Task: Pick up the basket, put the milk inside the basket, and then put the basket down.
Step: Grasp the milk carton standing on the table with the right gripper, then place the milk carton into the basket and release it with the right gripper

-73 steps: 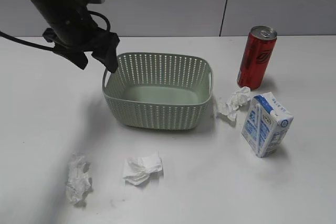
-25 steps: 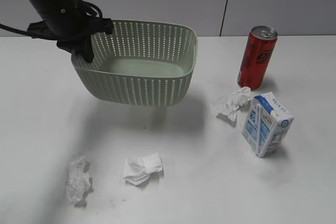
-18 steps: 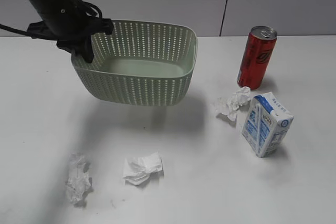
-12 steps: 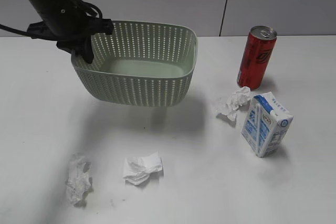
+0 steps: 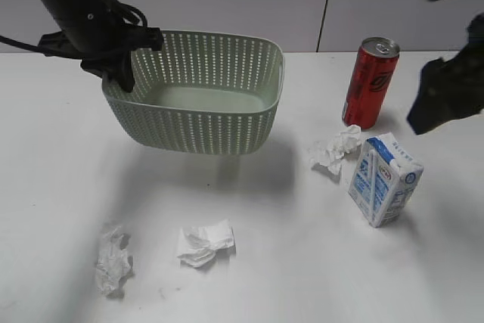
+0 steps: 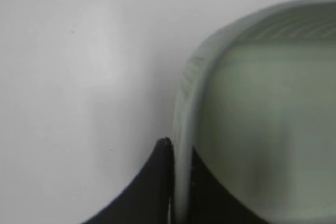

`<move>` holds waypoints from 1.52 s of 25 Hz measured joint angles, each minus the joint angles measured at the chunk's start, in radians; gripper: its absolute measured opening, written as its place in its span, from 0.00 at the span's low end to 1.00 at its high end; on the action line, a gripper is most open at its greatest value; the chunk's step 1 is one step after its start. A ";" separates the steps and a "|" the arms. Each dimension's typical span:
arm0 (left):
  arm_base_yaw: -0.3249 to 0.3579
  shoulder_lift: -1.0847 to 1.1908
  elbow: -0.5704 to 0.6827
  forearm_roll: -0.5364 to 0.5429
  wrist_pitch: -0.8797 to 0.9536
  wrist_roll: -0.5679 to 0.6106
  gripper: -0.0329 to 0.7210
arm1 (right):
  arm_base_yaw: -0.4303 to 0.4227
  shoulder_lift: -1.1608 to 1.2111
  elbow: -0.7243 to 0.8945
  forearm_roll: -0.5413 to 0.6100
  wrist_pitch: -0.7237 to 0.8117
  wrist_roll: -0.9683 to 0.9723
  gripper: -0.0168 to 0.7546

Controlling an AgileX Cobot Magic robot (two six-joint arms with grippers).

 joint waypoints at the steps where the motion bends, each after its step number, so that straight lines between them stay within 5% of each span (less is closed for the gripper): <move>1: 0.000 0.000 0.000 0.000 0.000 0.000 0.02 | 0.028 0.044 -0.013 -0.015 0.000 0.018 0.85; 15: 0.000 0.000 0.000 0.000 0.010 0.000 0.02 | 0.085 0.430 -0.035 -0.056 -0.151 0.111 0.82; 25: 0.000 0.000 0.000 0.000 0.013 0.000 0.02 | 0.085 0.474 -0.035 -0.058 -0.167 0.112 0.45; 28: 0.000 0.000 0.000 0.000 0.013 0.000 0.02 | 0.085 0.474 -0.037 -0.059 -0.165 0.112 0.44; 38: 0.000 0.000 0.000 0.000 0.013 0.000 0.02 | 0.085 0.445 -0.273 -0.060 0.165 0.112 0.43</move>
